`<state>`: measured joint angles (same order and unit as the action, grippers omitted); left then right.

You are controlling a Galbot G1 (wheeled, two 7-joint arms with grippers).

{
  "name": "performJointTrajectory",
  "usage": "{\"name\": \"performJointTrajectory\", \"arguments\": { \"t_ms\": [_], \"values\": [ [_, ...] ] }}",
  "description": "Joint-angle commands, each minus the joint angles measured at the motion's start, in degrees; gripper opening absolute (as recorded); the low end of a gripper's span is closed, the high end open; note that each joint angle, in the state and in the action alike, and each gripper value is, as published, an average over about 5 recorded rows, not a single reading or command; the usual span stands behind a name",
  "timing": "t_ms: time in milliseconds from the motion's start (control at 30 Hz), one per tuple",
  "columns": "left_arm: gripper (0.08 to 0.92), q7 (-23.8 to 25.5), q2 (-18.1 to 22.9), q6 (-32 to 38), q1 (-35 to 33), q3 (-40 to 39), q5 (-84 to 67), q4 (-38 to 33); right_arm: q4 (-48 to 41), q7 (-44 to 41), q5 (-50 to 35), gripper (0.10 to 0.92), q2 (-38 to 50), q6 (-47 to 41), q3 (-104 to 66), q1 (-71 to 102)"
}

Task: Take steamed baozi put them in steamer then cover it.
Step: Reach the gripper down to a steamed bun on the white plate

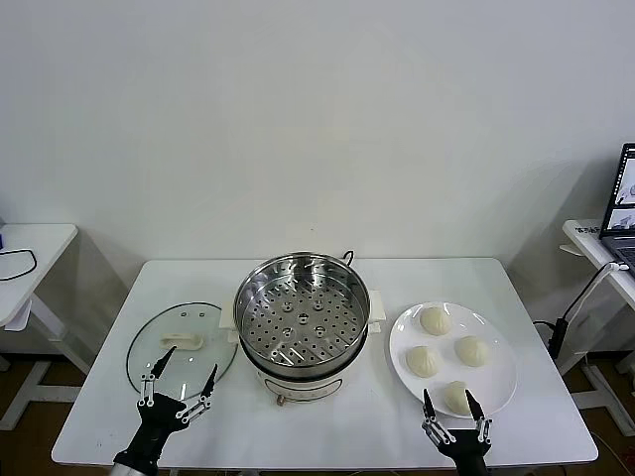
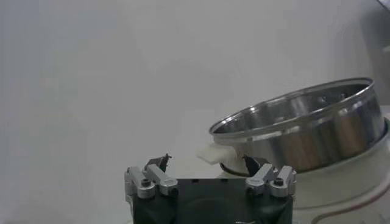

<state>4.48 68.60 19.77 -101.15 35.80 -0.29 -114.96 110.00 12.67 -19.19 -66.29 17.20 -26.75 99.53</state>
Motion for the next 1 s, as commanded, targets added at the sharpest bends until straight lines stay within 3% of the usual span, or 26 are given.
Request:
{"name": "performJointTrajectory", "arguments": {
  "t_ms": [33,300,500,633,733,1000],
  "values": [
    [0.823,-0.01,-0.05,-0.03,0.20,-0.27,0.03,-0.08,-0.13,6.02,0.02,0.823,4.92,-10.11,-1.27,-12.76],
    [0.823,-0.31,-0.32,-0.45,0.93,-0.32,-0.09,-1.27,-11.45,9.31,-12.21,0.823,13.69,-12.88,6.82,-37.21],
    [0.823,-0.49,-0.52,-0.50,1.41,-0.40,-0.57,-2.06,-22.10,4.27,-22.63,0.823,19.49,-14.82,16.55,-53.11],
    [0.823,-0.57,-0.43,-0.53,1.65,-0.74,-0.60,-2.33,-27.76,-5.63,-26.77,0.823,24.71,-16.80,24.81,-62.17],
    [0.823,-0.63,-0.36,-0.50,1.72,-0.79,-0.61,-2.35,-31.19,-18.18,-27.96,0.823,28.83,-18.98,31.75,-67.21],
    [0.823,-1.02,0.51,-0.74,1.50,-0.81,-0.62,-3.14,-41.09,-51.86,-19.92,0.823,34.07,-20.69,50.03,-83.51]
  ]
}}
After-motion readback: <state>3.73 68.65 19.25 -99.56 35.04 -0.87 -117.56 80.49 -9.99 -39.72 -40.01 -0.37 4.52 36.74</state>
